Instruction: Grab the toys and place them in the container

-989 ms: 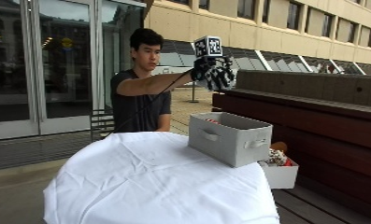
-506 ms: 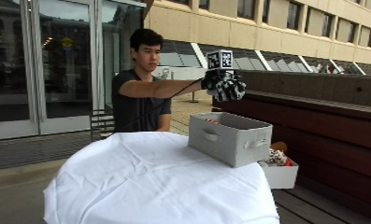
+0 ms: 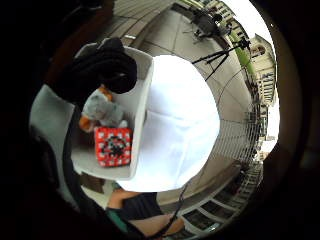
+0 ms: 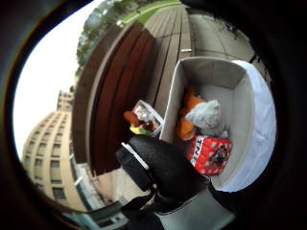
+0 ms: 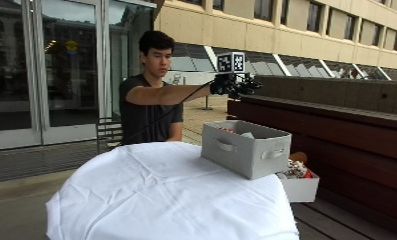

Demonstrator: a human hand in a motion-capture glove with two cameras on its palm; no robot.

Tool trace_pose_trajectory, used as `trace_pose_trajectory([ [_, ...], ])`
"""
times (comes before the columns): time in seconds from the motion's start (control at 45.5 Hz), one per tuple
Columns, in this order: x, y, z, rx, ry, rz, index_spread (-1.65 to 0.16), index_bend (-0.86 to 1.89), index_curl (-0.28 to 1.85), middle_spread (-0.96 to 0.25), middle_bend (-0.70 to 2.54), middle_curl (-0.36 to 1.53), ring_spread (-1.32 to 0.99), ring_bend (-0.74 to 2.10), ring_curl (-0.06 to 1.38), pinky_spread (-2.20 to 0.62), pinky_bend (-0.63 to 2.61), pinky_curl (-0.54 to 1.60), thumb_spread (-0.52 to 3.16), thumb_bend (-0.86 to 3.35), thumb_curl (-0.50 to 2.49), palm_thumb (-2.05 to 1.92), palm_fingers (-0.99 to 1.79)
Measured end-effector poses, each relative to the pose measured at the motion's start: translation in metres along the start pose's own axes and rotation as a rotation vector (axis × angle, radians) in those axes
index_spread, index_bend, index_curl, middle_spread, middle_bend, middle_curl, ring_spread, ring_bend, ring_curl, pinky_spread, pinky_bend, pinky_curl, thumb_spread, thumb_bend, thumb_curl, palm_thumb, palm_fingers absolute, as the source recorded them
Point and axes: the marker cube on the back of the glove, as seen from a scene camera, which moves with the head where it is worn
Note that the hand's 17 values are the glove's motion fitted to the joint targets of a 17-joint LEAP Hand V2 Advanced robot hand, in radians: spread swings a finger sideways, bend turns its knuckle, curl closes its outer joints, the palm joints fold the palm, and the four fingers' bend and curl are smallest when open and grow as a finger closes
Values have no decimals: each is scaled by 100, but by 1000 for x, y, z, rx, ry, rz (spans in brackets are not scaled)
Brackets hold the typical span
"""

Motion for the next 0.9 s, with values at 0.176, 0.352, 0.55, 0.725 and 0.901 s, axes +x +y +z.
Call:
trace_pose_trajectory([
  [0.176,56,15,-25,44,71,72,-33,15,13,-3,15,38,-16,59,28,-6,128,42,100,-10,33,-13,-13],
  [0.352,128,45,-44,110,111,187,-33,15,17,-4,14,35,-15,51,26,-4,125,40,100,-10,28,-13,-14],
  [0.55,201,74,-35,122,124,270,-33,14,19,-5,15,32,-15,48,26,-3,122,37,100,-10,23,-13,-13],
  [0.725,258,108,-22,120,119,332,-33,14,21,-5,16,31,-15,43,26,-2,117,35,100,-9,21,-12,-13],
  [0.901,291,147,-7,94,134,397,-32,14,22,-5,16,31,-15,40,26,-1,115,34,100,-9,19,-12,-12],
])
